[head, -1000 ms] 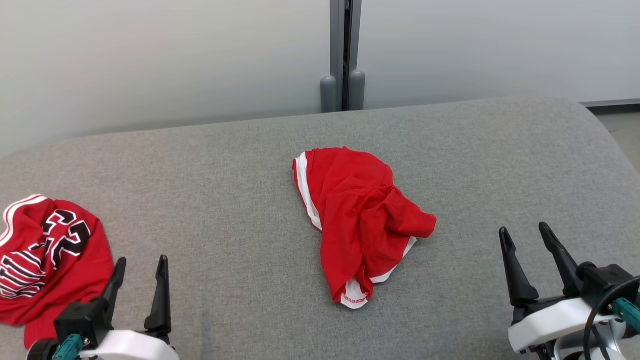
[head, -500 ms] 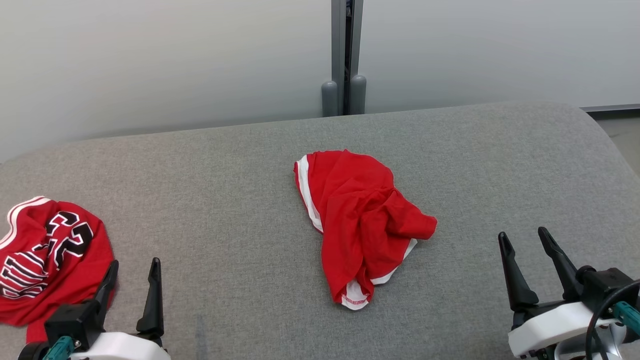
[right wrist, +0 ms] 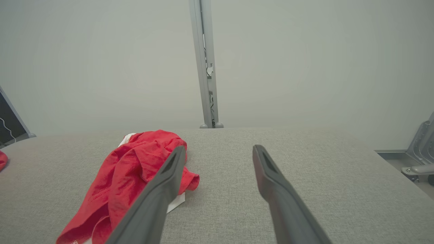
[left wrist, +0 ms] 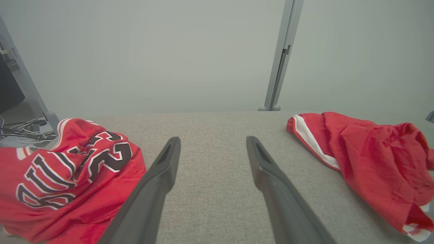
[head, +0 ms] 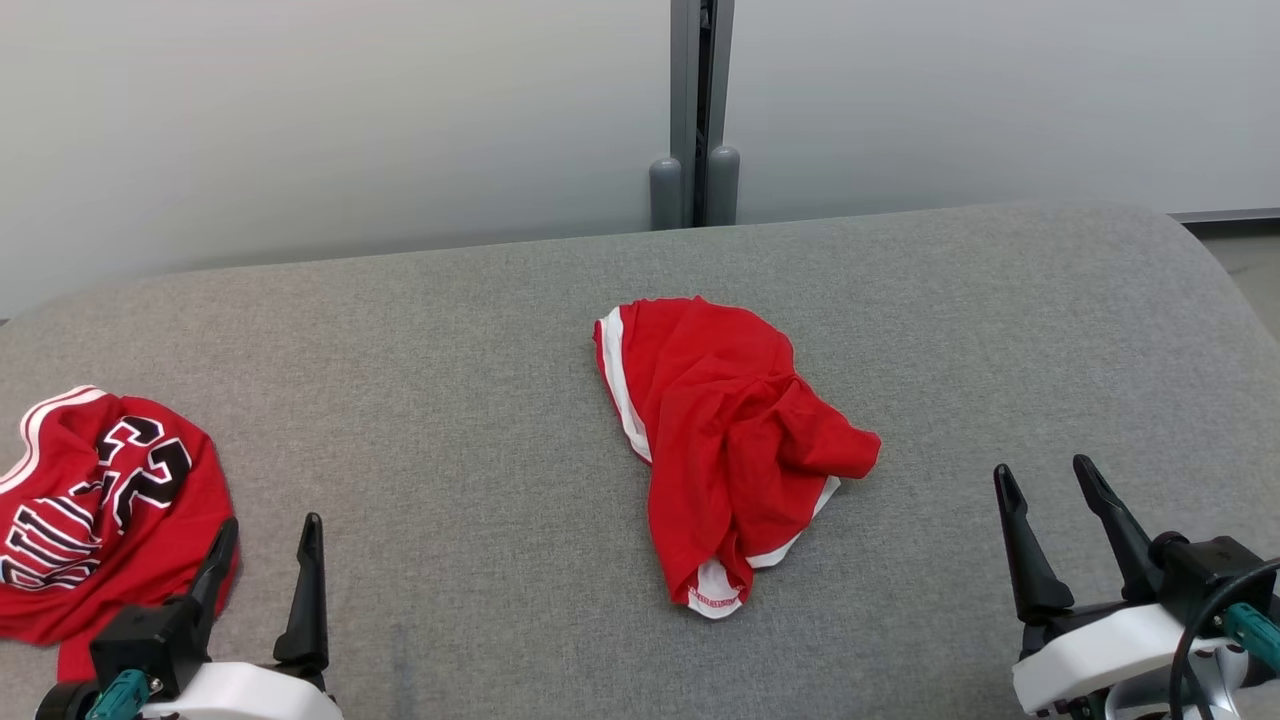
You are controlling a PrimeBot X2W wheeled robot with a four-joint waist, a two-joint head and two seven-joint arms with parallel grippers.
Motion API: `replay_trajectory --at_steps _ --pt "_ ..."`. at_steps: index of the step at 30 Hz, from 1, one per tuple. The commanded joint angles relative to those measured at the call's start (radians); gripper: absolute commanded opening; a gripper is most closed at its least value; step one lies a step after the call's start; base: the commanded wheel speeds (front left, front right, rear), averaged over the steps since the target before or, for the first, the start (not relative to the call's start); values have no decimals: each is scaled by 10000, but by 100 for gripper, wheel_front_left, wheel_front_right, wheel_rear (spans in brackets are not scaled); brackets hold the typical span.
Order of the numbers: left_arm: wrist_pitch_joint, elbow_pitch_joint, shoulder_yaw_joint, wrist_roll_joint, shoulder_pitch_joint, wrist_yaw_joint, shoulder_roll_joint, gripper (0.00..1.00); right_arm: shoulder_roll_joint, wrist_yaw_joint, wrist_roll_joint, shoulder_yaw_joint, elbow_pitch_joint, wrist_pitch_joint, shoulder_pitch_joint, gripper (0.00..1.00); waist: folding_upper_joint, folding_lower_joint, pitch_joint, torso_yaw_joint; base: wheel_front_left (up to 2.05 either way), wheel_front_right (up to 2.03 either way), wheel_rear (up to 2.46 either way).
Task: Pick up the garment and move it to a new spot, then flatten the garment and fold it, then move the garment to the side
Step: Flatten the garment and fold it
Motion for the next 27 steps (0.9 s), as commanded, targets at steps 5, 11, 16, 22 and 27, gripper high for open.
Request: replay_trajectory --at_steps 5,11,16,22,27 --pt "-2 -29 -21 -60 -220 51 74 100 -69 23 -28 54 12 -50 -124 100 -1 0 78 51 0 0 0" --pt "9 -78 -99 -34 -435 4 75 100 -228 23 -84 1483 187 140 -418 100 -1 0 286 296 0 0 0" --pt "-40 -65 -216 46 -787 -76 14 100 -583 18 -16 3728 673 370 -750 100 -1 0 507 831 0 0 0" --pt "-265 98 -214 -45 -1039 -17 -197 100 -1031 14 21 5479 1781 347 -1260 100 -1 0 768 1526 0 0 0" --pt "-426 269 -255 -119 -1202 -111 -285 100 -1363 14 -300 6110 2988 52 -1945 100 -1 0 1027 1932 0 0 0"
